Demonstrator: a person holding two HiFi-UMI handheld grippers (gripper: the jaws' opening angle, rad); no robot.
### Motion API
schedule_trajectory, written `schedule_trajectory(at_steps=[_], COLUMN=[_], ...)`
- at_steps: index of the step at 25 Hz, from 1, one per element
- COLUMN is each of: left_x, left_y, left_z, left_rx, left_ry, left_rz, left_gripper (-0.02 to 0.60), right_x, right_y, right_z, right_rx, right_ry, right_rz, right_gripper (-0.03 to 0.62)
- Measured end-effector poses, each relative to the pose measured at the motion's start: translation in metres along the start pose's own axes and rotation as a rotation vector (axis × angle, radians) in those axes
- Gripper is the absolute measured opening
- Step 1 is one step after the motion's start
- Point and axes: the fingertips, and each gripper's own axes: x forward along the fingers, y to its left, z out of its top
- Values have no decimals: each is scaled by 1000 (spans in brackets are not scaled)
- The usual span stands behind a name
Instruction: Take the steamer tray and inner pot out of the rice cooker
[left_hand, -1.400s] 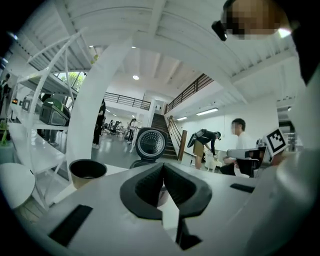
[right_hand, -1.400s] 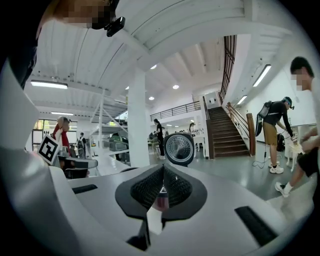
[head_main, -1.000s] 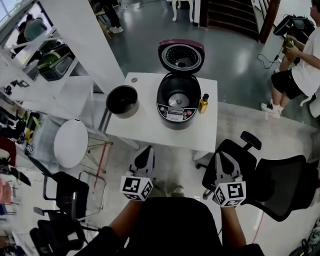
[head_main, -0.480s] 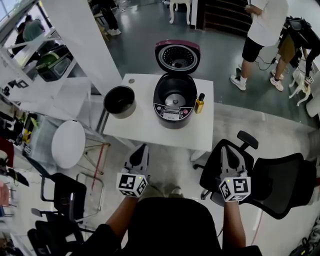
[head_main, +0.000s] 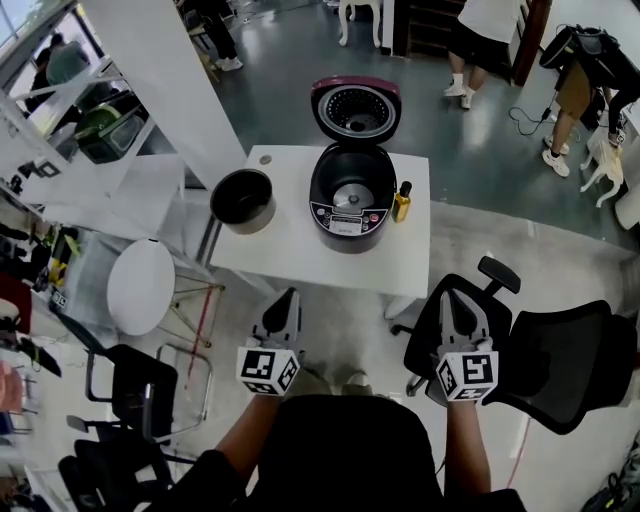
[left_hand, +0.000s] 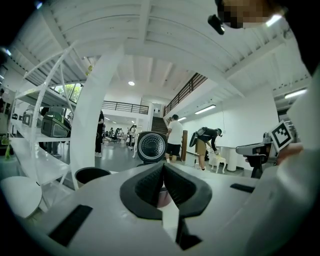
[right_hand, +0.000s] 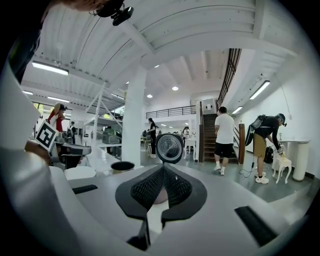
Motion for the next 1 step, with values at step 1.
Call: schedule_trajectory(at_steps=[1], left_x=[-1], left_y=[2], left_z=[-1], left_rx=[-3], left_ry=[3], left_rz=[6], left_gripper=[5], right_x=[0], right_y=[2], right_z=[-1], right_rx=[0], right_ry=[1], right_rz=[2], right_gripper=[0])
